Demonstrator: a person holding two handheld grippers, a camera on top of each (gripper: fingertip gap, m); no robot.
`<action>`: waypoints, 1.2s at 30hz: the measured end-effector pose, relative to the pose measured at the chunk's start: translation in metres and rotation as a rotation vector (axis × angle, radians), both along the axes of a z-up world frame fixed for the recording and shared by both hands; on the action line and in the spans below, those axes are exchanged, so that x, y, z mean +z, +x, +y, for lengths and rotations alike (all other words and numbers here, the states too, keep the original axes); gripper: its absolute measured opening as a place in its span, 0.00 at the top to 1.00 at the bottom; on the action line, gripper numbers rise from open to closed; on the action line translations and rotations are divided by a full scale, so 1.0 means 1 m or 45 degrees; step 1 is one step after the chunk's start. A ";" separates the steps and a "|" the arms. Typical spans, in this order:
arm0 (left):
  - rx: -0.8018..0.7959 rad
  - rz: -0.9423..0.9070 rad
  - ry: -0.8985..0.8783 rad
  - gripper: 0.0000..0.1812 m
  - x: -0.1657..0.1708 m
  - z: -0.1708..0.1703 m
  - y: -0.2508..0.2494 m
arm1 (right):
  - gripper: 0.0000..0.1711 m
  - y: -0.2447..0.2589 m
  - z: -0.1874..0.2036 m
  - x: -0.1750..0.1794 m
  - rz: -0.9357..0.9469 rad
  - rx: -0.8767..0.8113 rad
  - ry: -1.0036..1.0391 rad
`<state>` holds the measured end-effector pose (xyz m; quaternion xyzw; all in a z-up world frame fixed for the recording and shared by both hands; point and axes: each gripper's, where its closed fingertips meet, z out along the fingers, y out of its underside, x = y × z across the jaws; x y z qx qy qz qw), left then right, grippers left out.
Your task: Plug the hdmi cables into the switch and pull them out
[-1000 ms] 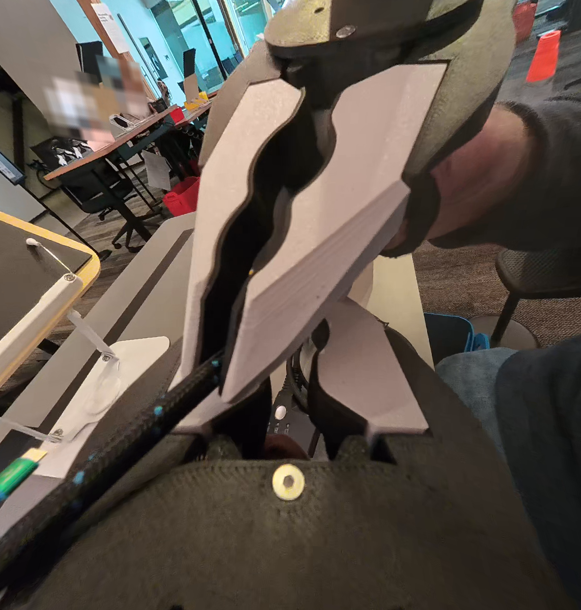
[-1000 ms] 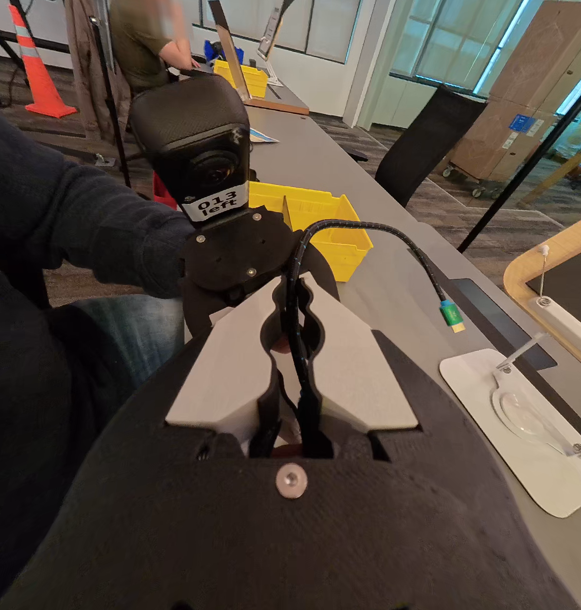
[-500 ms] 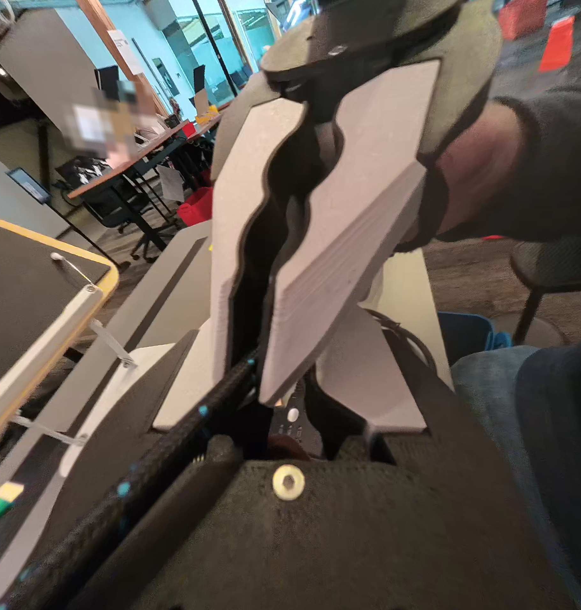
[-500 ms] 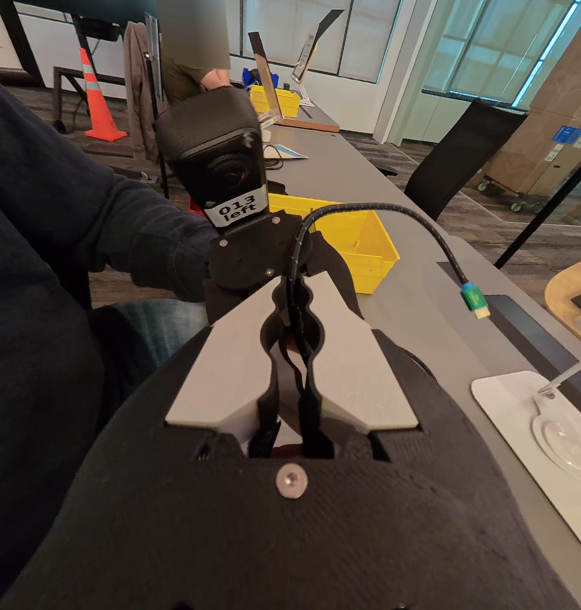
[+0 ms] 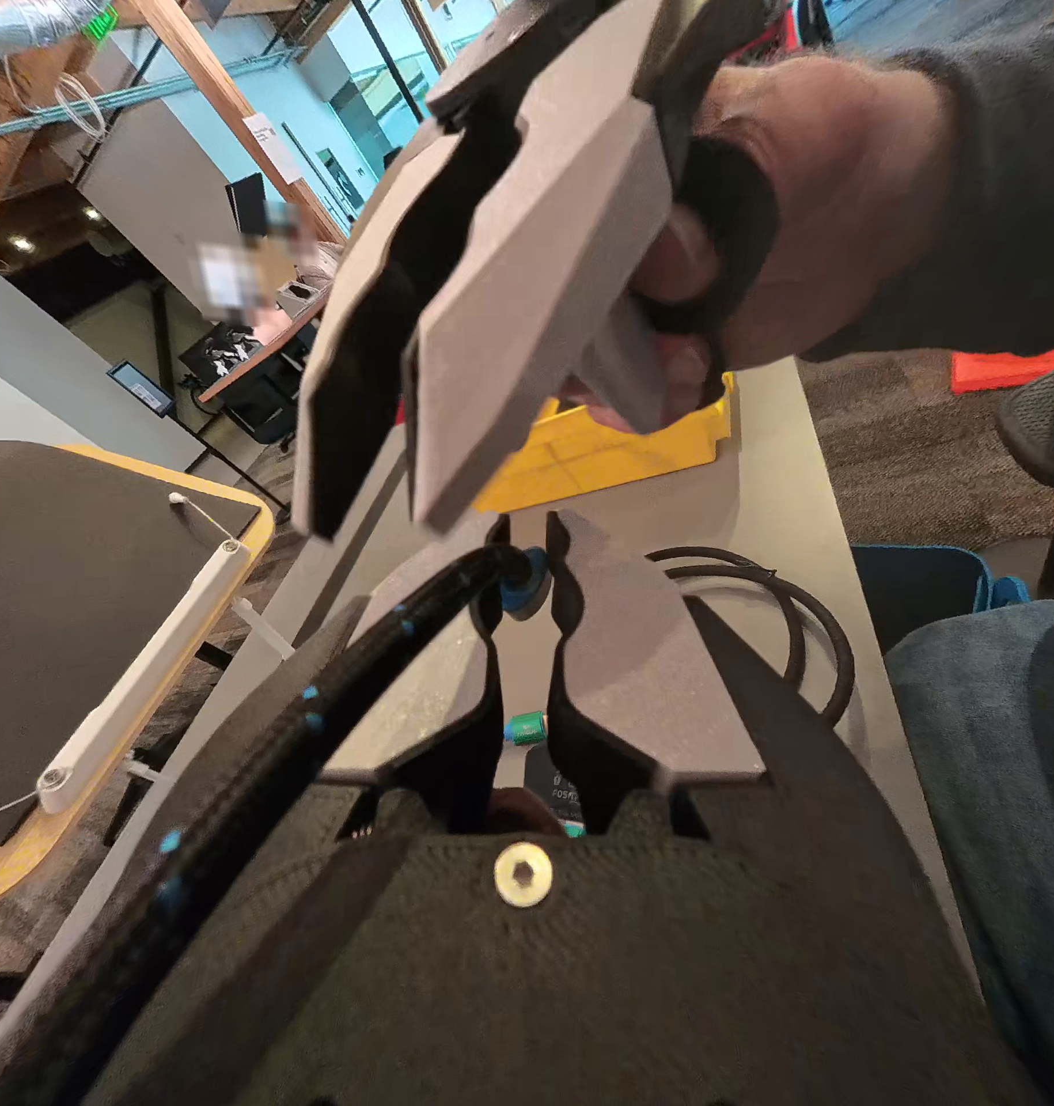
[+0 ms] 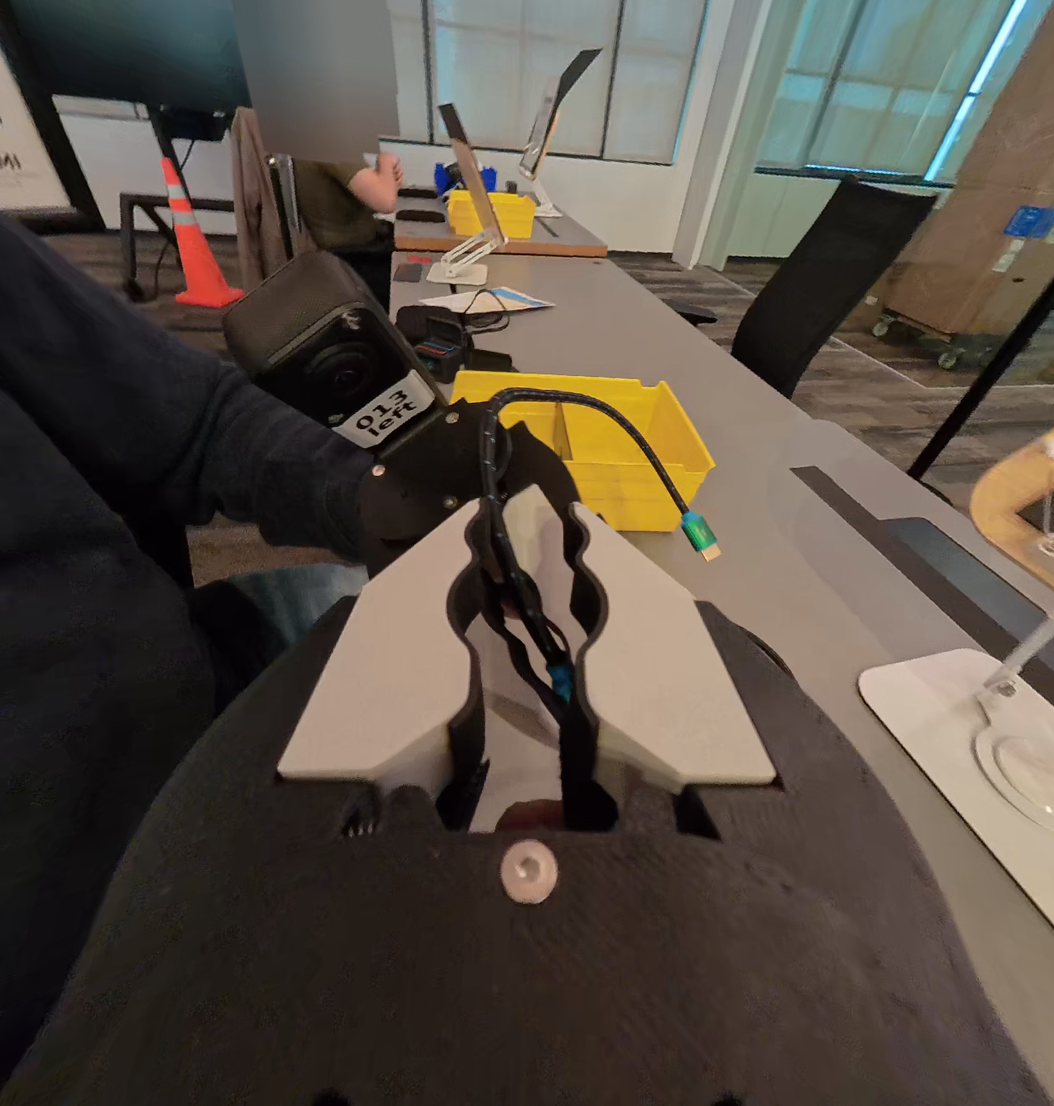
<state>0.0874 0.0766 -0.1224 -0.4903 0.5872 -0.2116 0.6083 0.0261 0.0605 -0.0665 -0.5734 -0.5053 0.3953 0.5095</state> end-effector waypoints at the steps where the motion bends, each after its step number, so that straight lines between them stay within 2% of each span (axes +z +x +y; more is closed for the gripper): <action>1: -0.005 -0.013 -0.009 0.94 0.001 0.000 -0.001 | 0.86 0.007 0.005 0.002 0.020 -0.016 -0.030; 4: -0.028 -0.064 -0.018 0.94 0.010 0.000 -0.004 | 0.82 0.028 0.016 0.002 0.121 -0.001 -0.235; 9: -0.095 -0.102 0.080 0.93 0.029 -0.009 -0.011 | 0.75 0.050 0.018 -0.003 0.318 0.197 -0.616; 12: -0.119 -0.129 0.142 0.93 0.041 -0.016 -0.014 | 0.76 0.053 0.018 -0.007 0.420 0.302 -0.749; 17: -0.186 -0.213 0.133 0.94 0.059 -0.029 -0.016 | 0.80 0.035 -0.005 -0.008 0.472 0.523 -0.747; 20: -0.221 -0.262 0.097 0.94 0.066 -0.035 -0.017 | 0.83 0.021 -0.012 -0.012 0.472 0.571 -0.740; 24: -0.247 -0.283 0.091 0.94 0.069 -0.039 -0.018 | 0.86 0.013 -0.022 -0.001 0.565 0.660 -0.733; 30: -0.265 -0.306 0.109 0.93 0.077 -0.044 -0.021 | 0.87 0.010 -0.027 0.008 0.640 0.696 -0.720; 36: -0.268 -0.301 0.101 0.93 0.079 -0.043 -0.023 | 0.88 0.010 -0.028 0.008 0.605 0.661 -0.649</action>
